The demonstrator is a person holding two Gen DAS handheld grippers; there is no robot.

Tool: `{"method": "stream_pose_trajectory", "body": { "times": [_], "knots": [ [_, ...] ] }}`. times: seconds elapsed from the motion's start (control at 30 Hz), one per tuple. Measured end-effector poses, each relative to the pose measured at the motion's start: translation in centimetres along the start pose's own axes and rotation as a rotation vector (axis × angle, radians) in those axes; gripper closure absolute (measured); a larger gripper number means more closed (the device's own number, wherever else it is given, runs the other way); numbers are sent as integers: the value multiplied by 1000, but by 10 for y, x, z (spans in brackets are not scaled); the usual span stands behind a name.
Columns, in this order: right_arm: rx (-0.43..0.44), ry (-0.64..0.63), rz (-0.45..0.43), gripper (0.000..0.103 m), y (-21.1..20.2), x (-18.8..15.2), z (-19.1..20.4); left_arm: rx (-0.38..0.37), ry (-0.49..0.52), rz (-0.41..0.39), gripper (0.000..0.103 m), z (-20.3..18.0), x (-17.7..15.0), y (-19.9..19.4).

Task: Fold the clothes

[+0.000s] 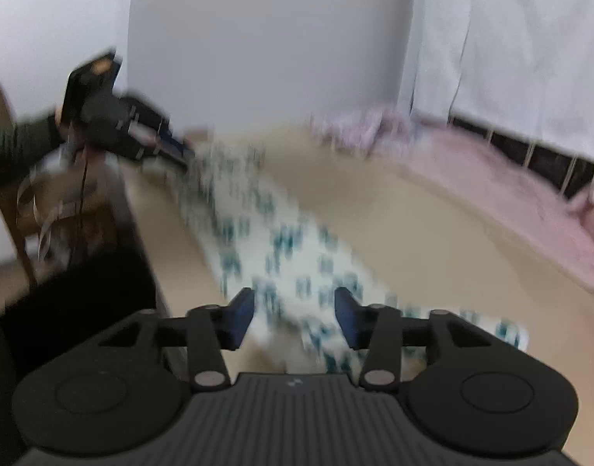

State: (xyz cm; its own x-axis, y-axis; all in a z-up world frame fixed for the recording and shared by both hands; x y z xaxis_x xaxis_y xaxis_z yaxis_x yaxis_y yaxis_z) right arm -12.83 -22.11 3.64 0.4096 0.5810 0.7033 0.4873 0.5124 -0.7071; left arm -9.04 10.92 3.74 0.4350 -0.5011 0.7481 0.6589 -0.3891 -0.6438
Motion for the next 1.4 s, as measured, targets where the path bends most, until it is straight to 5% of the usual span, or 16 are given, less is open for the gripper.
{"method": "stream_pose_trajectory", "body": {
  "times": [0.1, 0.17, 0.2, 0.23, 0.37, 0.43, 0.63, 0.7, 0.77, 1.0, 1.07, 1.1, 1.13, 1.17, 1.3, 1.4],
  "knots": [
    [-19, 80, -72, 57, 17, 21, 0, -36, -22, -35, 49, -10, 23, 16],
    [-75, 120, -20, 60, 45, 24, 1, 2, 13, 48, 68, -21, 25, 48],
    [-101, 131, 14, 63, 58, 22, 3, 14, 24, 89, 87, -25, 21, 59],
    [-127, 140, 43, 69, 67, 15, 4, 14, 6, 108, 90, -25, 12, 64],
    [-233, 281, 49, 69, 60, -31, -6, 19, -71, 130, 91, -26, -18, 75],
    [-197, 409, -10, 70, 45, -51, -16, 19, -116, 110, 93, -25, -22, 75],
    [-207, 574, -240, 70, 20, -27, -23, 42, -136, 106, 93, -26, -17, 78],
    [-353, 565, -116, 72, 40, -25, -33, 49, -140, 110, 93, -27, -15, 78],
    [-532, 602, -1, 95, 51, -38, -47, 55, -147, 117, 93, -29, -15, 77],
    [-697, 757, -65, 93, 23, -47, -53, 34, -193, 120, 86, -26, -10, 66],
    [-699, 759, -99, 92, 13, -39, -53, 0, -288, 35, 79, -6, -4, 42],
    [-680, 741, -117, 91, 11, -31, -49, 15, -335, 61, 60, 13, 2, 43],
    [-617, 688, -131, 83, 18, -17, -38, 31, -382, 87, 40, 31, 8, 45],
    [-555, 634, -145, 68, 25, -4, -28, 46, -429, 114, 36, 49, 13, 46],
    [-317, 411, -147, 58, 65, 50, 19, 109, -619, 231, 32, 122, 34, 54],
    [-273, 268, -61, 60, 115, 82, 43, 174, -800, 488, 41, 172, 34, 105]
  ]
}}
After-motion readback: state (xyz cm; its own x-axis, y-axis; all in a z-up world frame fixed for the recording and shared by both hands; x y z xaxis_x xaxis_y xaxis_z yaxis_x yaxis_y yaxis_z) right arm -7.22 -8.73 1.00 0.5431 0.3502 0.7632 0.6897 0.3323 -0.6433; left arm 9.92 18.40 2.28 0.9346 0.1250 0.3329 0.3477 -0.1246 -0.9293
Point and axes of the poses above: each gripper's, at about its wrist camera, not at the fingertips, and y roughly the way its jaws point, z to its left, x to its top, the point moved 5 cm from there along y, roughly the way its jaws point, and after that the axes turned 14 degrees about z, right-handed, at the moved point
